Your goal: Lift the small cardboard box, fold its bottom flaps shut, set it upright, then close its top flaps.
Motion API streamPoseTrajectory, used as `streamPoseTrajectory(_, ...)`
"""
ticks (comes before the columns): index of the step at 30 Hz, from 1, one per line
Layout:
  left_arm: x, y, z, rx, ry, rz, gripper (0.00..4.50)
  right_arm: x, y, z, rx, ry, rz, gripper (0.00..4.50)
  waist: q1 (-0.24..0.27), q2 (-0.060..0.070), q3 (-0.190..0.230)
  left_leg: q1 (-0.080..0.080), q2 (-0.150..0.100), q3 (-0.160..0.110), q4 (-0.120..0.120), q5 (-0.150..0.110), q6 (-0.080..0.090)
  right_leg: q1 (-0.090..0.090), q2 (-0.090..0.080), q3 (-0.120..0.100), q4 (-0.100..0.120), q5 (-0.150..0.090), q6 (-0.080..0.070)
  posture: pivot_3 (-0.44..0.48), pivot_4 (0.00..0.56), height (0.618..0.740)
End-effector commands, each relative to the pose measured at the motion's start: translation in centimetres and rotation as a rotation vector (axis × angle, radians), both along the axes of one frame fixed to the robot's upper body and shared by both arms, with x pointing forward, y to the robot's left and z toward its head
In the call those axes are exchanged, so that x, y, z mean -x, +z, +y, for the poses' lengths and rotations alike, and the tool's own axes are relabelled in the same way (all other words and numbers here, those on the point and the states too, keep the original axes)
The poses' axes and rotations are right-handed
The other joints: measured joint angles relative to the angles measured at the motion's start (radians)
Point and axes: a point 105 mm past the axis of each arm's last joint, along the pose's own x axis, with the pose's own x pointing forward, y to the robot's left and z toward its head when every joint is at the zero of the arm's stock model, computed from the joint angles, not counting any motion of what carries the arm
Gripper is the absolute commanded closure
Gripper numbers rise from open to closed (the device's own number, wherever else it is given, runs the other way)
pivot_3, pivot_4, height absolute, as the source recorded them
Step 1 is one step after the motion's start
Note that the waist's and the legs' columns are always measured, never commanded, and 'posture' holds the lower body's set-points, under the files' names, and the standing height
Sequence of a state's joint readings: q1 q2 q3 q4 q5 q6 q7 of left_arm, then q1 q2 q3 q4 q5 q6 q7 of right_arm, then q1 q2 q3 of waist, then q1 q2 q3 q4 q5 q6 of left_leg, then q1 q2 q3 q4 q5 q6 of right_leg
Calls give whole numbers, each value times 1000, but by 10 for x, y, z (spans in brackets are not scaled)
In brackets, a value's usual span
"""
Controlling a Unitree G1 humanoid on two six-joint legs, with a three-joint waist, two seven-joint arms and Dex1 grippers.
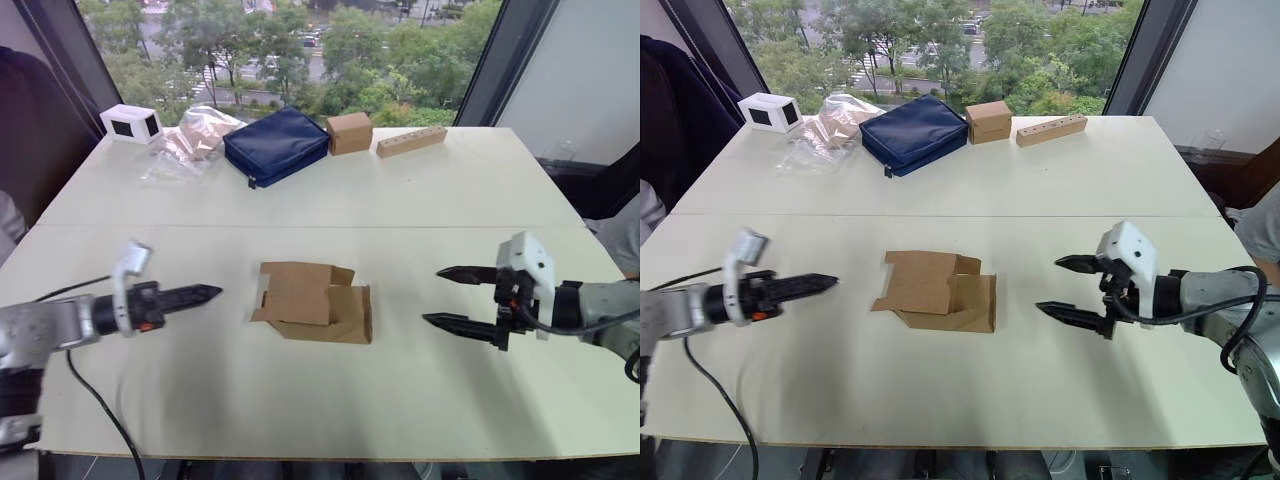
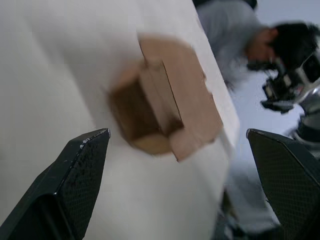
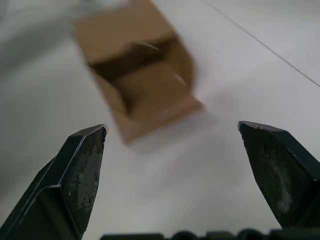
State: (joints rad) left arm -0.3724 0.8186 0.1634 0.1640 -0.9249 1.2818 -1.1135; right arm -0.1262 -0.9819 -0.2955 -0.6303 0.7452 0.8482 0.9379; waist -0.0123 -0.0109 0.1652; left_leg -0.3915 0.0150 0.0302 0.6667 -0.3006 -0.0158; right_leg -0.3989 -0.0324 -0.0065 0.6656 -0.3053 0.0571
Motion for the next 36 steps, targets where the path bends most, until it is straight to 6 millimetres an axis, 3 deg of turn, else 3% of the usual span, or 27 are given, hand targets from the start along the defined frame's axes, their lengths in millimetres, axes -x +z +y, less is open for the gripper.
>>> streamPoseTrajectory(1, -4, 4, -13, 42, -55, 46, 0, 12, 13, 13, 4, 11, -59, 92, 0, -1, 0, 0, 0, 0, 0, 0, 0, 0, 0, 0, 0, 0, 0, 0, 150, 740)
streamPoseTrajectory(9, -22, 7, -35, 70, -103, 51, 0, 40, 13, 32, -9, 64, -14, 92, 1, -2, -1, 0, 0, 0, 1, 0, 0, 1, 0, 0, 0, 0, 0, 0, 150, 740)
streamPoseTrajectory(16, -36, 9, -53, 69, -170, 44, 0, 46, 10, 34, -43, 28, 6, 92, 4, -3, 0, -1, 0, 0, 1, 0, 0, 1, 1, 0, 0, 0, 0, 0, 150, 740)
streamPoseTrajectory(22, -50, -2, -62, 61, -203, 35, 0, 47, 7, 31, -21, 1, 9, 92, 4, -3, 0, 0, 0, 0, 2, 0, 0, 1, 2, 0, 0, 0, 0, 0, 150, 740)
streamPoseTrajectory(28, -48, -8, -64, 70, -255, 39, 0, 47, 3, 29, -22, -29, 13, 92, 2, -3, 0, -1, 0, 0, 2, 0, 0, 1, 4, 0, 0, 0, 0, 0, 150, 740)
streamPoseTrajectory(32, -50, -7, -64, 84, -256, 37, 963, 48, 1, 30, -23, -31, 14, 0, 3, -4, 0, -1, 0, 0, 2, 0, 0, 1, 4, 0, 0, 0, 0, 0, 150, 740)
streamPoseTrajectory(36, -51, 0, -69, 113, -269, 27, 2549, 48, -1, 31, -29, -32, 14, 0, 5, -4, 0, -1, 0, 0, 2, 0, 0, 1, 4, 0, 0, 0, 0, 0, 150, 740)
